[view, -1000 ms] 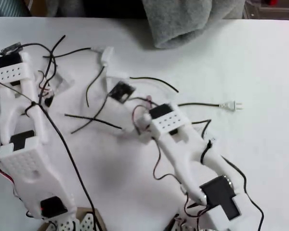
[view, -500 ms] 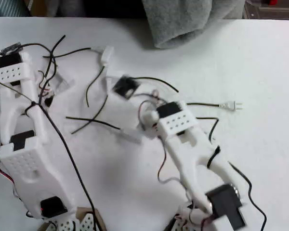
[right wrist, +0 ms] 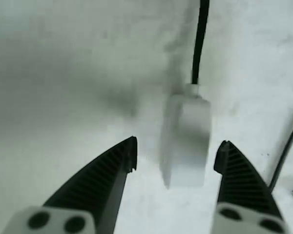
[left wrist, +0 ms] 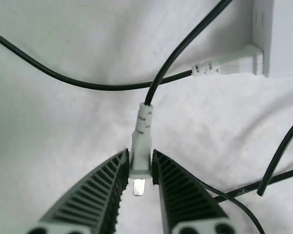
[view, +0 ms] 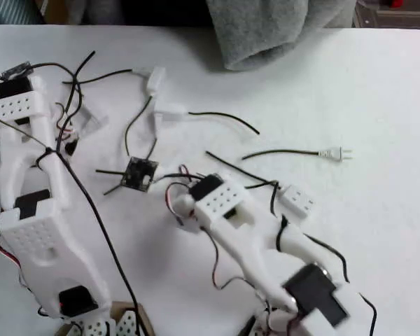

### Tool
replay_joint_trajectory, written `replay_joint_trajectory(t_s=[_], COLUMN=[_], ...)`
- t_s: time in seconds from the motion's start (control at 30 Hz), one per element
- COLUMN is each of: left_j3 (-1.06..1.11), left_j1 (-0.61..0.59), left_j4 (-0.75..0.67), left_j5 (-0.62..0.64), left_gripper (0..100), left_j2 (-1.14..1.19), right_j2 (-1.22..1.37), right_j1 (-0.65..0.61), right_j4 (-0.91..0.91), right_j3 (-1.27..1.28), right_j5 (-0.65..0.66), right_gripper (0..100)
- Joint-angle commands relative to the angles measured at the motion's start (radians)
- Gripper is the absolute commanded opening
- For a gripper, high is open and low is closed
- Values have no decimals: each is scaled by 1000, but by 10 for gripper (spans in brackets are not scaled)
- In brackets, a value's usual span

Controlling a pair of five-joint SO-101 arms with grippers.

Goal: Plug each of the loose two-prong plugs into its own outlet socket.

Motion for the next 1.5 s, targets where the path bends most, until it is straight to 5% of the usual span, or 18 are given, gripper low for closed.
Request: replay_joint_trajectory(t_s=[0.0,0.3,0.47,0.57,0.67,1.0,1.17,1.33,1.47], left_j3=[-3,-3,-3,-3,-3,34,34,34,34], left_j1=[-7,-5,-4,-2,-5,-7,-7,-7,-7], left_j4=[-8,-8,-8,-8,-8,-41,-40,-38,-38], left_j5=[8,9,9,9,8,6,9,9,9], left_gripper=[27,27,27,27,27,27,27,27,27], left_j2=[-51,-50,-50,-50,-50,-51,-51,-53,-53], right_j2=[96,239,173,162,163,243,397,479,461], right_j1=[96,216,125,58,44,140,142,142,140], right_j4=[-56,-33,76,102,74,-54,-18,137,197], right_j3=[-126,-365,-359,-322,-290,-288,-385,-552,-643], right_j5=[48,49,55,167,273,279,279,264,68], right_gripper=[254,252,253,253,253,252,245,121,73])
